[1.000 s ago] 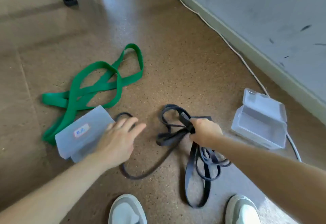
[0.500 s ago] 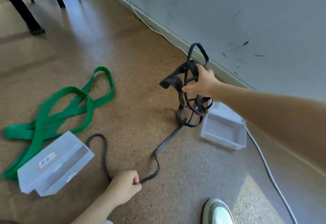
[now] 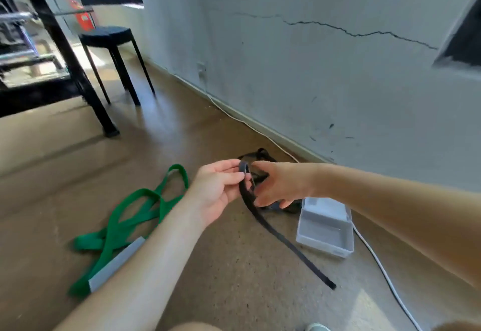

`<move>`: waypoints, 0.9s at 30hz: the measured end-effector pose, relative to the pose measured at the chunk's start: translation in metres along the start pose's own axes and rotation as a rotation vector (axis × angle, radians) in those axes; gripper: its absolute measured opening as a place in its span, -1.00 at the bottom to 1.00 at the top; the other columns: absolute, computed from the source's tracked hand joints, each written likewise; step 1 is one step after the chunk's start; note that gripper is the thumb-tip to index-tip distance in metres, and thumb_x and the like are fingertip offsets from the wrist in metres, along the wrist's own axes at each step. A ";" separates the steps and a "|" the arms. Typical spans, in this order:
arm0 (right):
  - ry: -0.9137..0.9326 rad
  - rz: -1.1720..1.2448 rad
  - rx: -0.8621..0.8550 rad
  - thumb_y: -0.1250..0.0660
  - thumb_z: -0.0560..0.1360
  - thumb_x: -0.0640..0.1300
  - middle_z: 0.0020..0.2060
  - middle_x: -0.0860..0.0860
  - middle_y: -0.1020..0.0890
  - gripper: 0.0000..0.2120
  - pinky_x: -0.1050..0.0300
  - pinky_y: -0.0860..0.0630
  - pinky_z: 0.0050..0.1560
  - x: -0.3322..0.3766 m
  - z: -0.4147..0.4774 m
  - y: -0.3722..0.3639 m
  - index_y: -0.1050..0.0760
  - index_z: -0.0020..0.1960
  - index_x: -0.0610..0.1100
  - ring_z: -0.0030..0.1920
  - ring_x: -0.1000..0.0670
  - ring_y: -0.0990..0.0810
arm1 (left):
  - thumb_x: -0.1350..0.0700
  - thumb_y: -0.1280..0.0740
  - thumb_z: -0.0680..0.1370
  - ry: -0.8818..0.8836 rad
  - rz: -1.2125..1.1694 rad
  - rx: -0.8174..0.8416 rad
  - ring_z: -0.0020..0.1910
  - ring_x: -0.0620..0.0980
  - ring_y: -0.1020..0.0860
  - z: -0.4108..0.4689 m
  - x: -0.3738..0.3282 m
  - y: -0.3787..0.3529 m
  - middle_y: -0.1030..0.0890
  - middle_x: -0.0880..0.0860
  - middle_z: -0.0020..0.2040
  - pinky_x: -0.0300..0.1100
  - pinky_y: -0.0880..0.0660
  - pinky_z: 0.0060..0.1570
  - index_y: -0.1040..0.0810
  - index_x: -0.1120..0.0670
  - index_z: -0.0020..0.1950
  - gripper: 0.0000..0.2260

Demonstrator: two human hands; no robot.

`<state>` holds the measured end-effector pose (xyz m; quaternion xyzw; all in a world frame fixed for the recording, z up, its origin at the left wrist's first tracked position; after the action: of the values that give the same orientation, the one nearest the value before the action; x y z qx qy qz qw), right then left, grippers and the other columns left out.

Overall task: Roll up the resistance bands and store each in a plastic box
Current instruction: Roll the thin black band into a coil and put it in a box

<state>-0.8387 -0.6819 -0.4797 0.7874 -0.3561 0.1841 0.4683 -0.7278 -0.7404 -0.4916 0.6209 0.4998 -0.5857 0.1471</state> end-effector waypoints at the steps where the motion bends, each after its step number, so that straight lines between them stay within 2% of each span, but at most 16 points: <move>1: 0.036 0.063 -0.003 -0.46 0.47 -0.09 0.24 -0.07 -0.51 -0.34 -0.04 -0.62 0.10 0.011 -0.016 0.001 -0.21 0.46 0.04 0.18 -0.09 -0.58 | 0.53 -0.17 0.50 -0.037 -0.037 0.000 -0.19 0.08 -0.61 -0.012 -0.019 -0.010 -0.57 0.26 -0.09 -0.11 -0.64 -0.19 -0.47 0.25 0.22 -0.64; 4: 0.137 0.180 -0.003 -0.46 0.48 -0.11 0.25 -0.14 -0.53 -0.44 -0.02 -0.61 0.14 0.041 -0.066 0.001 -0.32 0.40 -0.04 0.21 -0.10 -0.58 | 0.56 -0.16 0.49 -0.161 -0.069 -0.009 -0.18 0.09 -0.59 -0.051 -0.069 -0.039 -0.54 0.24 -0.16 -0.07 -0.63 -0.08 -0.47 0.20 0.23 -0.59; 6: 0.194 0.283 -0.004 -0.44 0.50 -0.16 0.18 -0.18 -0.61 -0.54 0.08 -0.62 0.09 0.057 -0.099 -0.003 -0.38 0.34 -0.13 0.12 -0.03 -0.65 | 0.56 -0.15 0.49 -0.229 -0.063 -0.017 -0.19 0.08 -0.59 -0.077 -0.096 -0.057 -0.53 0.22 -0.18 -0.07 -0.62 -0.06 -0.48 0.21 0.20 -0.60; 9: 0.252 0.336 -0.078 -0.39 0.53 -0.21 -0.05 -0.06 -0.71 -0.73 0.19 -0.60 -0.08 0.068 -0.142 -0.008 -0.48 0.21 -0.18 -0.10 0.08 -0.67 | 0.56 -0.13 0.49 -0.334 -0.106 -0.023 -0.20 0.08 -0.57 -0.111 -0.126 -0.076 -0.51 0.21 -0.16 -0.12 -0.61 -0.11 -0.49 0.22 0.09 -0.66; 11: 0.252 0.284 -0.157 -0.38 0.53 -0.22 -0.12 -0.03 -0.70 -0.83 0.11 -0.61 -0.04 0.064 -0.162 -0.009 -0.53 0.12 -0.18 -0.13 0.06 -0.64 | 0.56 -0.14 0.50 -0.392 -0.205 -0.055 -0.18 0.10 -0.57 -0.127 -0.141 -0.076 -0.50 0.23 -0.12 -0.16 -0.62 -0.15 -0.49 0.21 -0.01 -0.70; 13: 0.213 0.246 -0.185 -0.38 0.54 -0.22 -0.09 -0.05 -0.71 -0.80 0.09 -0.63 -0.03 0.056 -0.178 -0.010 -0.51 0.15 -0.18 -0.12 0.01 -0.68 | 0.56 -0.15 0.50 -0.447 -0.296 -0.092 -0.18 0.10 -0.57 -0.140 -0.150 -0.068 -0.51 0.23 -0.09 -0.18 -0.64 -0.18 -0.50 0.20 -0.04 -0.71; 15: 0.190 0.254 -0.183 -0.40 0.53 -0.21 -0.08 -0.07 -0.73 -0.70 0.17 -0.62 -0.17 0.050 -0.190 -0.009 -0.44 0.23 -0.16 -0.13 -0.04 -0.72 | 0.54 -0.18 0.50 -0.476 -0.321 -0.132 -0.17 0.09 -0.58 -0.143 -0.151 -0.061 -0.52 0.24 -0.03 -0.18 -0.63 -0.17 -0.50 0.20 -0.02 -0.72; 16: 0.202 0.260 -0.202 -0.42 0.51 -0.20 -0.10 -0.09 -0.73 -0.65 0.19 -0.61 -0.22 0.052 -0.193 -0.006 -0.41 0.25 -0.15 -0.17 -0.05 -0.73 | 0.51 -0.19 0.51 -0.481 -0.267 -0.159 -0.14 0.08 -0.59 -0.141 -0.150 -0.058 -0.53 0.23 0.00 -0.17 -0.62 -0.16 -0.51 0.19 0.00 -0.74; 17: 0.225 0.276 -0.241 -0.45 0.49 -0.20 -0.14 -0.11 -0.73 -0.60 0.19 -0.61 -0.26 0.055 -0.195 -0.001 -0.40 0.27 -0.15 -0.23 -0.06 -0.72 | 0.46 -0.22 0.53 -0.477 -0.111 -0.211 -0.10 0.08 -0.60 -0.137 -0.147 -0.053 -0.55 0.22 0.04 -0.15 -0.62 -0.13 -0.51 0.16 0.03 -0.77; 19: 0.269 0.369 -0.371 -0.49 0.44 -0.21 -0.21 -0.14 -0.72 -0.55 0.15 -0.62 -0.30 0.062 -0.191 0.016 -0.41 0.26 -0.15 -0.33 -0.06 -0.69 | 0.24 -0.29 0.57 -0.455 0.502 -0.329 0.01 0.05 -0.58 -0.132 -0.139 -0.047 -0.59 0.13 0.11 -0.04 -0.59 -0.01 -0.52 0.06 0.10 -0.85; 20: 0.274 0.434 -0.449 -0.51 0.43 -0.22 -0.24 -0.16 -0.70 -0.55 0.13 -0.63 -0.32 0.063 -0.186 0.024 -0.41 0.25 -0.16 -0.37 -0.05 -0.67 | 0.13 -0.30 0.58 -0.399 0.745 -0.330 0.05 0.04 -0.58 -0.129 -0.129 -0.045 -0.60 0.10 0.12 0.02 -0.57 0.07 -0.52 0.02 0.13 -0.86; 21: 0.266 0.484 -0.529 -0.52 0.41 -0.22 -0.25 -0.17 -0.69 -0.54 0.11 -0.64 -0.33 0.061 -0.178 0.033 -0.42 0.23 -0.16 -0.40 -0.04 -0.65 | 0.05 -0.27 0.60 -0.314 0.850 -0.270 0.06 0.05 -0.58 -0.127 -0.115 -0.045 -0.61 0.09 0.11 0.05 -0.55 0.12 -0.52 0.02 0.16 -0.83; 22: 0.249 0.518 -0.597 -0.54 0.40 -0.21 -0.25 -0.18 -0.68 -0.55 0.10 -0.63 -0.35 0.059 -0.168 0.041 -0.42 0.20 -0.14 -0.42 -0.03 -0.64 | 0.00 -0.23 0.62 -0.214 0.809 -0.161 0.05 0.07 -0.60 -0.128 -0.096 -0.046 -0.63 0.12 0.08 0.06 -0.55 0.13 -0.50 0.03 0.20 -0.79; 24: 0.227 0.587 -0.679 -0.53 0.40 -0.23 -0.21 -0.19 -0.63 -0.63 0.06 -0.63 -0.37 0.051 -0.144 0.051 -0.42 0.10 -0.11 -0.44 -0.06 -0.65 | -0.07 -0.17 0.63 -0.031 0.543 0.128 0.04 0.13 -0.63 -0.141 -0.059 -0.060 -0.64 0.20 0.10 0.06 -0.55 0.08 -0.45 -0.01 0.27 -0.73; 25: 0.220 0.607 -0.710 -0.52 0.41 -0.24 -0.23 -0.18 -0.62 -0.69 0.00 -0.65 -0.35 0.046 -0.134 0.053 -0.43 0.03 -0.11 -0.45 -0.07 -0.65 | -0.10 -0.18 0.59 -0.001 0.452 0.229 0.04 0.16 -0.64 -0.148 -0.050 -0.068 -0.64 0.20 0.12 0.07 -0.55 0.06 -0.41 -0.07 0.30 -0.71; 27: 0.187 0.600 -0.765 -0.48 0.44 -0.24 -0.36 -0.13 -0.61 -0.81 -0.02 -0.66 -0.34 0.036 -0.114 0.055 -0.48 -0.06 -0.14 -0.51 -0.03 -0.61 | -0.08 -0.29 0.52 -0.030 0.446 0.344 0.05 0.16 -0.65 -0.152 -0.049 -0.076 -0.62 0.15 0.16 0.03 -0.58 0.06 -0.35 -0.19 0.32 -0.63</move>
<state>-0.8498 -0.6136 -0.3670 0.4019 -0.5656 0.2370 0.6800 -0.6908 -0.6103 -0.3772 0.7227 0.2419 -0.6242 0.1720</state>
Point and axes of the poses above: each hand's wrist, its own z-axis towards the middle knuckle, its own y-axis out of the back of the hand, x = y × z, the point moved 8 cm from there along z, towards the middle knuckle
